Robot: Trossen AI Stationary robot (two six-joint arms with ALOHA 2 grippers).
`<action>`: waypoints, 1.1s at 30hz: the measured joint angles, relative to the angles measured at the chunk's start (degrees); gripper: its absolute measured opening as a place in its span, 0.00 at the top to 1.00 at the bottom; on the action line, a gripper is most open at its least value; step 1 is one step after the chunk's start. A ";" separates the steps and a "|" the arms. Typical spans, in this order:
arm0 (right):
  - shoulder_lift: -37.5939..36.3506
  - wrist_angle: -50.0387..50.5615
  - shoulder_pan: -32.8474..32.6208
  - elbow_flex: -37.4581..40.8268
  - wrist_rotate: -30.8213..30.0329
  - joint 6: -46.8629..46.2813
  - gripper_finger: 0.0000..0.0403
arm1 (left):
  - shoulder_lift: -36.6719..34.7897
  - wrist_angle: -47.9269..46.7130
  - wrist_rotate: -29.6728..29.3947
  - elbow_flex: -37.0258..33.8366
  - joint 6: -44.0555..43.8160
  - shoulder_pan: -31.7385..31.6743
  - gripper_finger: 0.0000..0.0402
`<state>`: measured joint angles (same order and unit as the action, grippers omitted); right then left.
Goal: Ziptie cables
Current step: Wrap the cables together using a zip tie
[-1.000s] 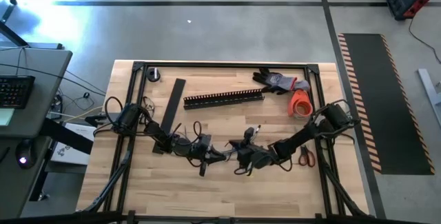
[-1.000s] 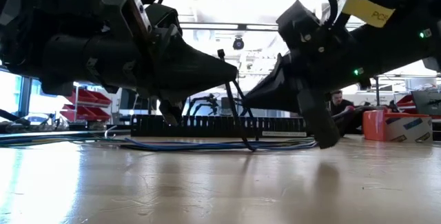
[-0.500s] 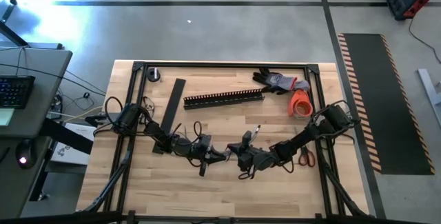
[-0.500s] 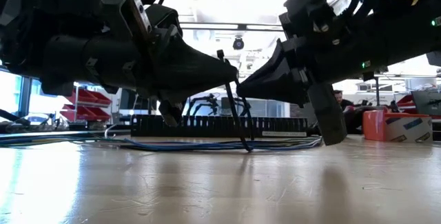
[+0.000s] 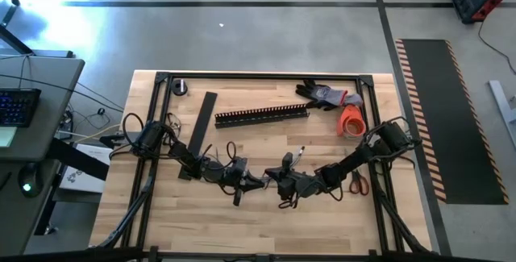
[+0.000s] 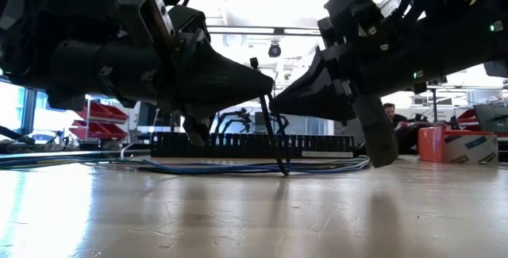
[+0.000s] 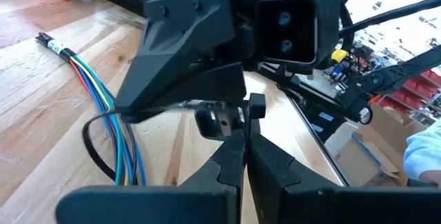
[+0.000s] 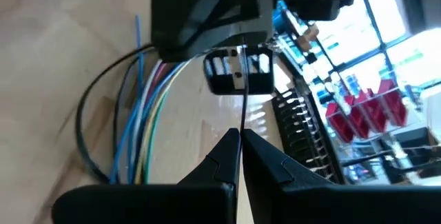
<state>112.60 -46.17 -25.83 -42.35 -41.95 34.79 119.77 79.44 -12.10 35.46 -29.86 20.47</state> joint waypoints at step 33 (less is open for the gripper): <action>-0.04 -3.41 -0.58 -0.02 0.60 4.17 1.00 | 0.00 0.04 0.88 0.00 -0.09 0.02 1.00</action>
<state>112.55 -49.58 -26.41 -42.37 -41.35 38.95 119.77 79.48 -11.22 35.46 -29.95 20.49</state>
